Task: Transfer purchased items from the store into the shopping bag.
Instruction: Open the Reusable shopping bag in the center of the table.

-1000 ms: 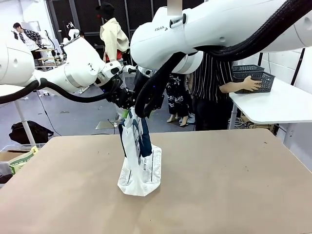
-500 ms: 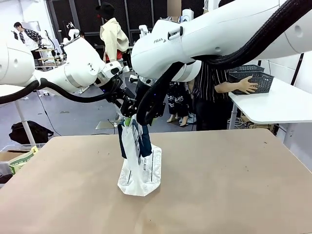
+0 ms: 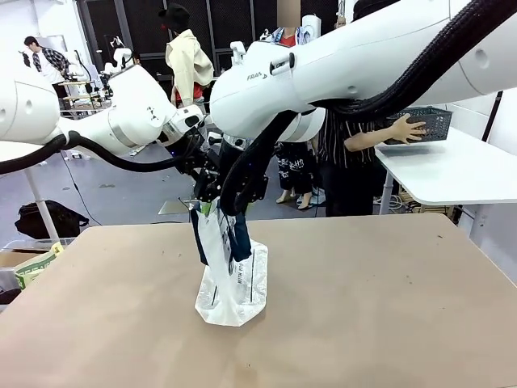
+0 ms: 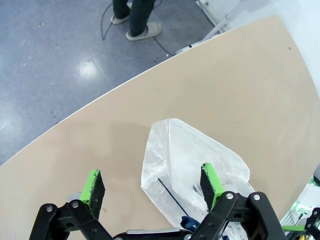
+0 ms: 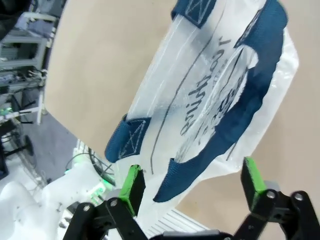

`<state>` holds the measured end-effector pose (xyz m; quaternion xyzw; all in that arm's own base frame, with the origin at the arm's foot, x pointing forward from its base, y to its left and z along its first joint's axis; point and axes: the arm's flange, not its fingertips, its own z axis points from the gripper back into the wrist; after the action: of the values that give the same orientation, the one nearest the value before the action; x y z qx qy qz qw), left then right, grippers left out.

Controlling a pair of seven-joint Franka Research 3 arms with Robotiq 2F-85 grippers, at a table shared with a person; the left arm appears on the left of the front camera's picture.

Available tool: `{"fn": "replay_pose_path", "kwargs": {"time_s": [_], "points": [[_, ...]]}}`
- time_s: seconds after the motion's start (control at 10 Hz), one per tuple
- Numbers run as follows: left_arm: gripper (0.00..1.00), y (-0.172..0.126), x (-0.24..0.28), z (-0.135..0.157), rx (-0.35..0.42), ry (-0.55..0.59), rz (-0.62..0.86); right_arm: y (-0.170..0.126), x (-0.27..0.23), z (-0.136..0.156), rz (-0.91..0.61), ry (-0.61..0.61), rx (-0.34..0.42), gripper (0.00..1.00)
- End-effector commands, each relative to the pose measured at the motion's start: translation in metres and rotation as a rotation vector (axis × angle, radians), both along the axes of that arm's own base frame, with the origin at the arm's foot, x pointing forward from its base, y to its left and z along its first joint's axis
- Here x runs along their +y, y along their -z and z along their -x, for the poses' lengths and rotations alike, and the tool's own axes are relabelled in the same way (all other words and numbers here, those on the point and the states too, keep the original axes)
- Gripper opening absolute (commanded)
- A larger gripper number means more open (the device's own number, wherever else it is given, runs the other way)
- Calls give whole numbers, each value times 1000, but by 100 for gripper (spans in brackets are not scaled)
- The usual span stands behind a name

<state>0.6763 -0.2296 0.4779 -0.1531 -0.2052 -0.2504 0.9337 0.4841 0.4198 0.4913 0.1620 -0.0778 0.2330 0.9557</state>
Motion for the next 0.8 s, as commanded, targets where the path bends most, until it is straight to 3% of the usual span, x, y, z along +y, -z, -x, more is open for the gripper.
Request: {"fn": "replay_pose_path", "kwargs": {"time_s": [0.0, 0.4, 0.7], "points": [[80, -4, -2, -4, 24, -18, -29, 2, 8, -1, 60, 7, -19, 76], [1, -4, -2, -3, 29, -33, -35, 1, 8, 1, 74, 16, -20, 0], [0, -3, -2, -2, 43, -23, -63, -2, 2, 0, 85, 40, -26, 0]]}}
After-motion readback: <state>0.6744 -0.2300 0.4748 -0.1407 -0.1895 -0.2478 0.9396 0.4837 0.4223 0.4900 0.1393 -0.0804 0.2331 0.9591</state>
